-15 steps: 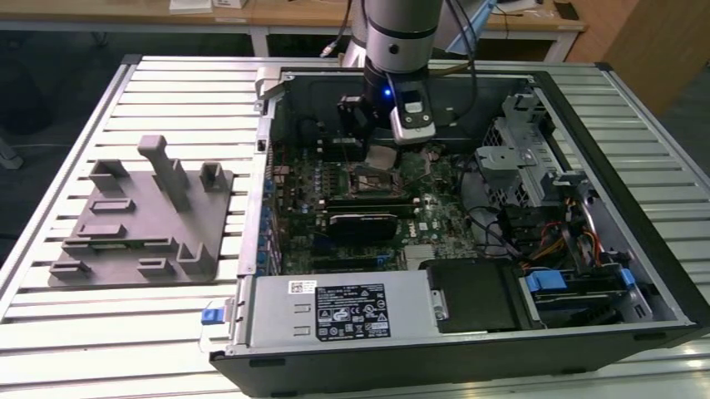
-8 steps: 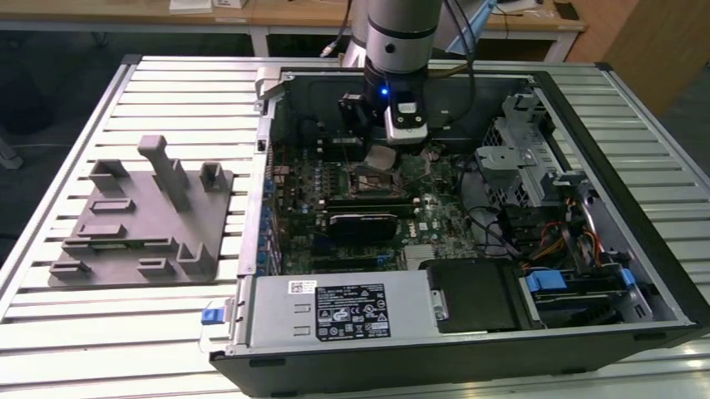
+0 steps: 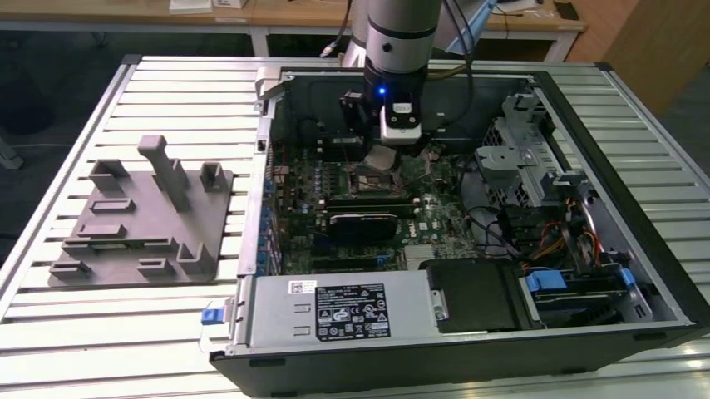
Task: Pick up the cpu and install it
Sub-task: 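Place the cpu into insertion slot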
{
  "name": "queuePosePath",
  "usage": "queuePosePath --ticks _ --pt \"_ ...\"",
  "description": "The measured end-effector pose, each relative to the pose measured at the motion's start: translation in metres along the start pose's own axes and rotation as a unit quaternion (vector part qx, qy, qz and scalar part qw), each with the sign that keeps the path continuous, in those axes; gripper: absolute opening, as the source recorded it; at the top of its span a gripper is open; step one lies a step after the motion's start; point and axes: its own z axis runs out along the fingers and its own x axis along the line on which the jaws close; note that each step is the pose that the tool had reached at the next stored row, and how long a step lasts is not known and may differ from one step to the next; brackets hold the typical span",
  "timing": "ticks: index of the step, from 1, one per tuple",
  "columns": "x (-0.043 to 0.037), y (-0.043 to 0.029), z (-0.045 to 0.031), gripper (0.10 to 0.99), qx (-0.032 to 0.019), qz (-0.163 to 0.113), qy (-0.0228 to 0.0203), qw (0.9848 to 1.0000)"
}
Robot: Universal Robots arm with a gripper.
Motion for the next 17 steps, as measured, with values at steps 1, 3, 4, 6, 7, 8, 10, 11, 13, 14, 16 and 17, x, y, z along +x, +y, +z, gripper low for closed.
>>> queuePosePath --ticks 1,3,4,6,7,8,10,11,13,14,16,17 --pt "0.0 0.0 0.0 0.553 0.0 0.005 -0.0002 1.0" --pt "0.0 0.0 0.0 0.553 -0.0001 0.016 -0.0005 0.9999" --pt "0.0 0.0 0.0 0.553 -0.0001 0.021 -0.0007 0.9998" --pt "0.0 0.0 0.0 0.553 -0.0002 0.032 -0.0011 0.9995" --pt "0.0 0.0 0.0 0.553 -0.0002 0.038 -0.0012 0.9993" --pt "0.0 0.0 0.0 0.553 -0.0003 0.043 -0.0014 0.9991" --pt "0.0 0.0 0.0001 0.553 -0.0003 0.053 -0.0018 0.9986" --pt "0.0 0.0 0.0001 0.553 -0.0004 0.059 -0.0019 0.9983" --pt "0.0 0.0 0.0001 0.553 -0.0004 0.07 -0.0023 0.9976" --pt "0.0 0.0 0.0001 0.553 -0.0004 0.075 -0.0025 0.9972" --pt "0.0 0.0 0.0001 0.553 -0.0005 0.085 -0.0028 0.9963" --pt "0.0 0.0 0.0001 0.553 -0.0005 0.091 -0.003 0.9959"
